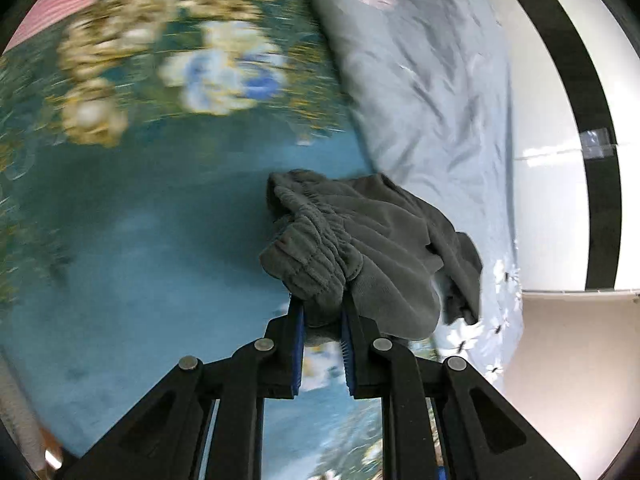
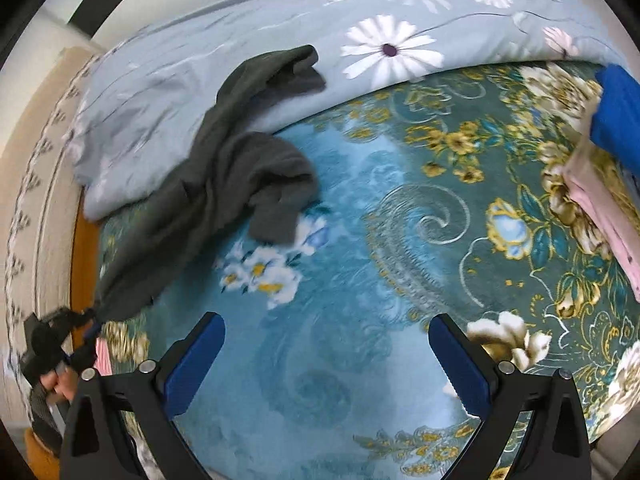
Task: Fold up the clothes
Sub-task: 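Hold the waistband with the left tool while the right tool grasps a pant leg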
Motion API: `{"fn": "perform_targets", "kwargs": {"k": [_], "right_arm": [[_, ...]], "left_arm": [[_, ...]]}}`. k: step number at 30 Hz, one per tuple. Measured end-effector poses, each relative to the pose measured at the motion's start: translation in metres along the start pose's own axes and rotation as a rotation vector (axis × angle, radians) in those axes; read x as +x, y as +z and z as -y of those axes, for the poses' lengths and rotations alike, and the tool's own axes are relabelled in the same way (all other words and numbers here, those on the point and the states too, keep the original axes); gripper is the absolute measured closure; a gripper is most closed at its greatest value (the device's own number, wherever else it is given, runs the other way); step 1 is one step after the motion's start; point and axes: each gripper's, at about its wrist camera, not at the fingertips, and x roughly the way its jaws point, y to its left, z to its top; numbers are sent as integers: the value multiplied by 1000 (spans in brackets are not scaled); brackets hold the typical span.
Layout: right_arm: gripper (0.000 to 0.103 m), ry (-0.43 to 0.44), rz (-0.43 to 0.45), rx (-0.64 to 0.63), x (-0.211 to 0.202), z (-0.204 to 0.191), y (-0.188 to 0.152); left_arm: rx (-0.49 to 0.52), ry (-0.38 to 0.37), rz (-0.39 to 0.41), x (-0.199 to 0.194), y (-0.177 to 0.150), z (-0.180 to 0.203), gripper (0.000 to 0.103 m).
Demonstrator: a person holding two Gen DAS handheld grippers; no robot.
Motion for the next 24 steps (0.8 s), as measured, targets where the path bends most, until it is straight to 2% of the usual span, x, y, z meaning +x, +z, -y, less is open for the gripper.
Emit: {"fn": "perform_targets", "kwargs": {"k": [6,11,18,24], "right_arm": [[1,23,-53,-52,14,-16,-26],[3,93,-95,13,45,-17,-32],[12,109,-189,206,106,-7,-25],[18,60,-198,253,144,0,-11]], "left_arm": [[-180,36,18,-46,-11,-107,87],[-260,53,34,-63,-17,-161,87],[-292,60,50,-55,-6,-175,87],[-302,69,60,-48,9,-179,86]]}}
